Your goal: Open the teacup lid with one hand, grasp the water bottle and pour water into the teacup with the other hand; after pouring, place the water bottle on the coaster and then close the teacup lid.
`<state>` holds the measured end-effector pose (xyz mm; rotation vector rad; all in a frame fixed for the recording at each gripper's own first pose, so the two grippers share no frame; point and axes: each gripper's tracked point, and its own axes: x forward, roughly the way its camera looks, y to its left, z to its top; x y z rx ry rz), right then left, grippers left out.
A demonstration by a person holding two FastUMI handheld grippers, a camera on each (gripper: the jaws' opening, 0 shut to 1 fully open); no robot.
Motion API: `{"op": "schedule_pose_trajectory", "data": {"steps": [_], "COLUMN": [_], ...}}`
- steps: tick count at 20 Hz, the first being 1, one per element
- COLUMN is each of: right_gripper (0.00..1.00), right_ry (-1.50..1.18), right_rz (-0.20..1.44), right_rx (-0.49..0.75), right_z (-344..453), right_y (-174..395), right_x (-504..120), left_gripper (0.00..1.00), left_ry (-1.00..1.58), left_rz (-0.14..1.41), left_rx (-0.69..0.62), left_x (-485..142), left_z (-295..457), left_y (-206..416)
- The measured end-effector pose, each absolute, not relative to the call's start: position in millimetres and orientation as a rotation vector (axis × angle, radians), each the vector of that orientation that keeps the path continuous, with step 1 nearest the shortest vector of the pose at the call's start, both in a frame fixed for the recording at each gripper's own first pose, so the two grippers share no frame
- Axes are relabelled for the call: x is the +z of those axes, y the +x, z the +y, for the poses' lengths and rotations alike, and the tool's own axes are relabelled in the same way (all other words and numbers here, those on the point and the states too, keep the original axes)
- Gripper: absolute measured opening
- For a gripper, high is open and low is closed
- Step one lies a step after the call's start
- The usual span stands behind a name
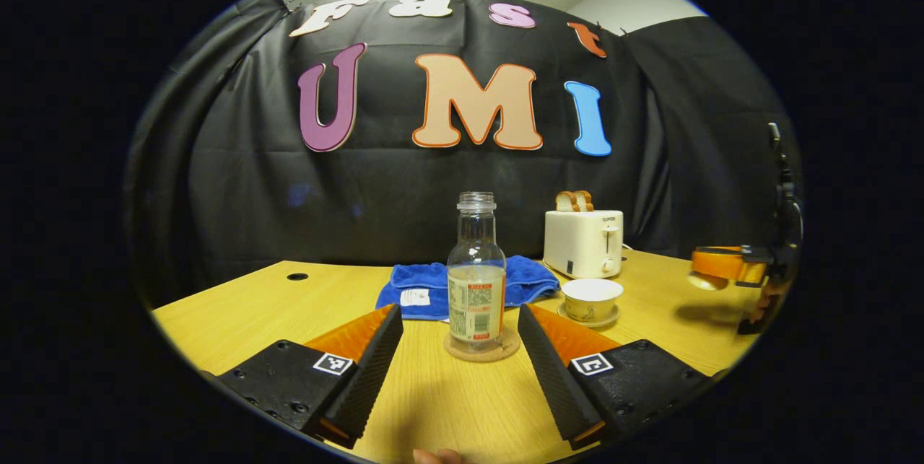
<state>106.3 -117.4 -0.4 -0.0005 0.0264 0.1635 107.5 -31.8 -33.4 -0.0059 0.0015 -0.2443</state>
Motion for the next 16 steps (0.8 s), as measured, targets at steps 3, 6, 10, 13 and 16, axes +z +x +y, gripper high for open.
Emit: {"op": "schedule_pose_trajectory", "data": {"steps": [3,6,10,13,16], "right_gripper": [0.24,0.24,0.25,0.24,0.25], "right_ry": [0.000,0.003,-0.002,-0.007,-0.017], "right_rz": [0.033,0.031,0.039,0.056,0.102], "right_rx": [0.217,0.234,0.219,0.207,0.207], "right_z": [-84.3,-59.6,-37.7,-30.2,-24.6], "right_y": [128.4,153.0,185.4,203.0,218.3], "right_x": [-3.4,-6.1,-10.5,-13.3,-22.6], "left_gripper": [0.93,0.93,0.93,0.93,0.93], "left_ry": [-0.007,-0.006,-0.005,-0.005,-0.005], "left_rz": [-0.003,0.000,0.001,0.002,0.001], "left_rx": [-0.277,-0.270,-0.275,-0.276,-0.275], "left_x": [-32.0,-33.2,-32.5,-32.3,-32.6], "left_z": [-25.8,-21.0,-21.8,-22.0,-21.5], "left_y": [83.3,78.3,76.9,77.2,76.6]}}
